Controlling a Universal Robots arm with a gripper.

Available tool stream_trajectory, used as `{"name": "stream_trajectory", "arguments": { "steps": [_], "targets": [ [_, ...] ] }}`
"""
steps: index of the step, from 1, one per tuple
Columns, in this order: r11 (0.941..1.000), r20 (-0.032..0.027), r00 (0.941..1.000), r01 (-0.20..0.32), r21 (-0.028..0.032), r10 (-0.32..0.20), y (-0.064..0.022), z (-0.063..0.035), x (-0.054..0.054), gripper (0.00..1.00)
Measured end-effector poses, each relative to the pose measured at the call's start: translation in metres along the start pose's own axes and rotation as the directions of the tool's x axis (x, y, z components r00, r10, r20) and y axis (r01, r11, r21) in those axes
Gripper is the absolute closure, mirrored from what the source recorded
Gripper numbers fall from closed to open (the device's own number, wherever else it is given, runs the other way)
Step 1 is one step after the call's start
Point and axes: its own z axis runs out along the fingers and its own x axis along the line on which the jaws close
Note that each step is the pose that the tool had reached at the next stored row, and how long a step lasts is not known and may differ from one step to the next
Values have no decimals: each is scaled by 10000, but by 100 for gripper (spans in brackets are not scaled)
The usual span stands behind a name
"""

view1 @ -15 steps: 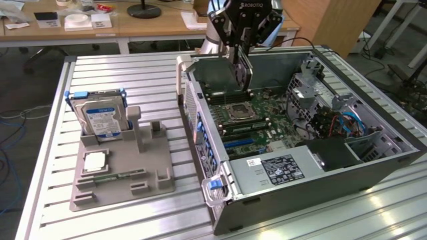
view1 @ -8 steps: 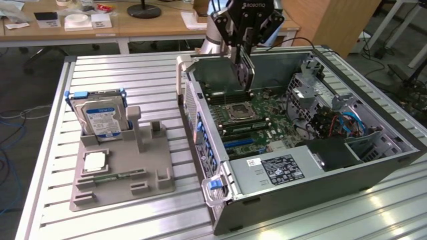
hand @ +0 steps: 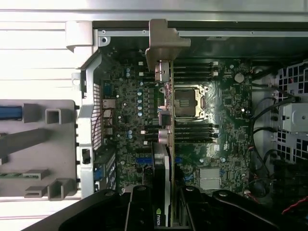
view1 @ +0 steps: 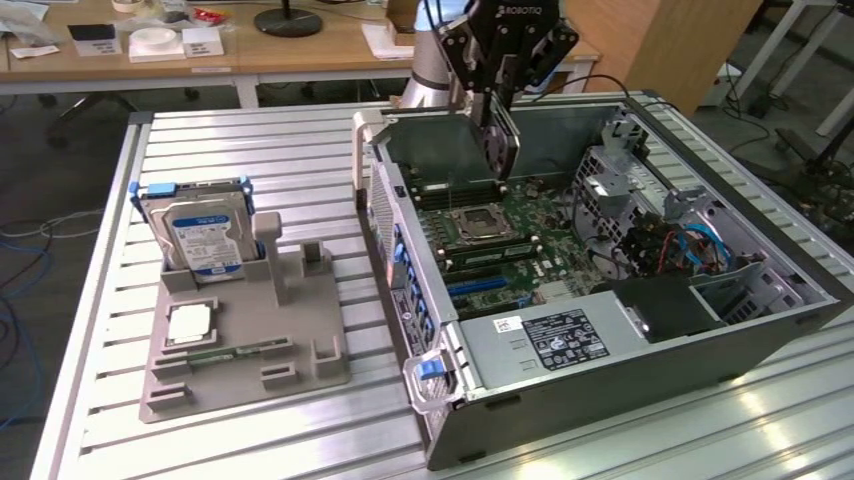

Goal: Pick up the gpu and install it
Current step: 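Pick up the gpu and move the gpu toward the slot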

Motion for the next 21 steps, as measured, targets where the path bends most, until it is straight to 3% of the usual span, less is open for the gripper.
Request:
{"name": "stream_trajectory", "arguments": {
  "steps": [21],
  "targets": [
    [10000, 0, 10000, 0, 1, 0, 22, 4, -132, 73]
  ]
}}
